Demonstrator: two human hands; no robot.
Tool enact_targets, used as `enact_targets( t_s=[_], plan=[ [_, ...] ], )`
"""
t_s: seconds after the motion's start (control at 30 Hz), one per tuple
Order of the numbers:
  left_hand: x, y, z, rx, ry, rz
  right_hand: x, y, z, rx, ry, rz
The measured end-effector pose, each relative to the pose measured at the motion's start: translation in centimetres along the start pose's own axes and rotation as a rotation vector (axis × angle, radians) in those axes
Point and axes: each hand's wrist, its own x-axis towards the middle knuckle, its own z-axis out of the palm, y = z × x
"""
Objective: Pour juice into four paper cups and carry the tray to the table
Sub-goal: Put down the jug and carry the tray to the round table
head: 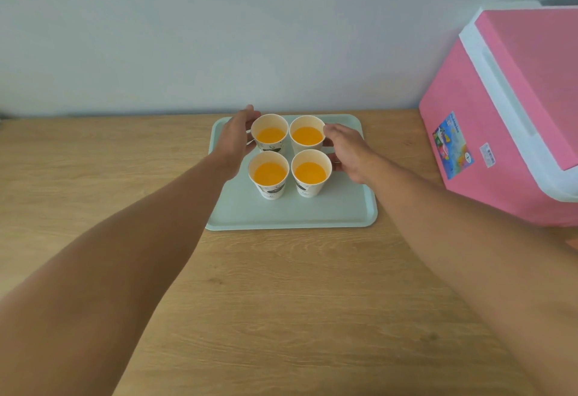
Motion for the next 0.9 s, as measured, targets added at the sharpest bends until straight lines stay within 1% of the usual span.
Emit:
enact_targets(
  t_s=[0.3,0.47,0.53,0.6,0.7,0.77,0.83,0.9],
  plan=[
    [-0.2,-0.3,0.1,-0.022,0.048,0.009,0.1,-0.5,-0.1,0.060,-0.004,-0.001],
    [-0.5,-0.2,0.0,-0.026,0.050,0.009,0.1,-0.5,-0.2,0.054,0.012,0.011],
    [-0.5,-0.3,-0.2,-0.026,0.051,0.005,-0.1,-0.4,-0.4,0.041,0.039,0.018],
    [-0.8,-0.6,-1.0,-0.009,0.090,0.020,-0.6,-0.1,-0.9,-0.006,0.092,-0.004],
    [-1.6,-1.8,-3.5,0.166,0.284,0.131,-1.8,1.7,-2.7,-0.168,0.258,-0.110],
    [-2.3,-3.0,-5.7,0.395,0.402,0.135,-2.4,3.9,-4.3,-0.328,0.373,-0.141],
    [-2.7,-4.6,-7.9,0.611,0.430,0.077,-2.8,5.8,-5.5,-0.461,0.430,-0.093],
    [-3.2,-5.8,-9.0,0.713,0.386,0.010,-2.8,7.1,-6.0,-0.530,0.422,-0.027]
  ],
)
